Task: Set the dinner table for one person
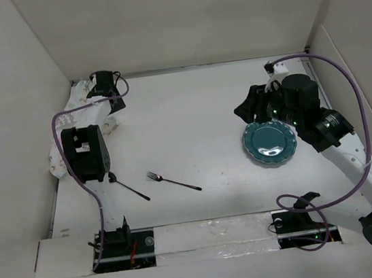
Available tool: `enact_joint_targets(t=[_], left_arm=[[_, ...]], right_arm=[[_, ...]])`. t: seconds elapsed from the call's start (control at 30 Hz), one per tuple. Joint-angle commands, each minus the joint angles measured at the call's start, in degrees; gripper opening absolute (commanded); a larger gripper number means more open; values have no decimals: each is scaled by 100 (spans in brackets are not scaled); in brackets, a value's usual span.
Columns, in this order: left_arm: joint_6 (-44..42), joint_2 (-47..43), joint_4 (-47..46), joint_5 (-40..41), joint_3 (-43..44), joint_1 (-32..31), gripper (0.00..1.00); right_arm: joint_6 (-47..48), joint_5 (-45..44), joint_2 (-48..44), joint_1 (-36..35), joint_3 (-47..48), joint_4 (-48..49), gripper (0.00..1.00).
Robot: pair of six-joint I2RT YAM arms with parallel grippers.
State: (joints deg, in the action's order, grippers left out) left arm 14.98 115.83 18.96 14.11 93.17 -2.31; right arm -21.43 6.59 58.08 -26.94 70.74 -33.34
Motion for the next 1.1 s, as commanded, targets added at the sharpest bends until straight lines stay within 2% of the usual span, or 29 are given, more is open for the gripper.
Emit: enact_joint_targets(t=[0.0,0.33,0.43,0.57,0.63,0.77,0.87,1.03,1.07], left_arm=[[13,306,265,198,456,64,50],[-30,1143,398,119,808,64,48],[-31,1293,494,145,756,-50,40],[-22,1276,521,285,405,-174,24],[66,1205,477,268,124,-174,25],[119,907,354,311,-281,-174,39],[128,792,380,294,-334,-174,41],[163,801,345,215,-431,-174,37],[172,844,336,215,-466,-174,32]], right_arm=[[34,123,-25,40,10,206,55],[34,281,71,40,1,179,55],[7,255,71,40,-25,240,55],[51,10,98,40,53,188,55],[104,-96,98,101,71,153,55],[192,26,98,215,72,153,55],[227,141,124,215,63,135,55],[236,211,80,268,-7,109,55],[236,194,54,268,1,100,55]])
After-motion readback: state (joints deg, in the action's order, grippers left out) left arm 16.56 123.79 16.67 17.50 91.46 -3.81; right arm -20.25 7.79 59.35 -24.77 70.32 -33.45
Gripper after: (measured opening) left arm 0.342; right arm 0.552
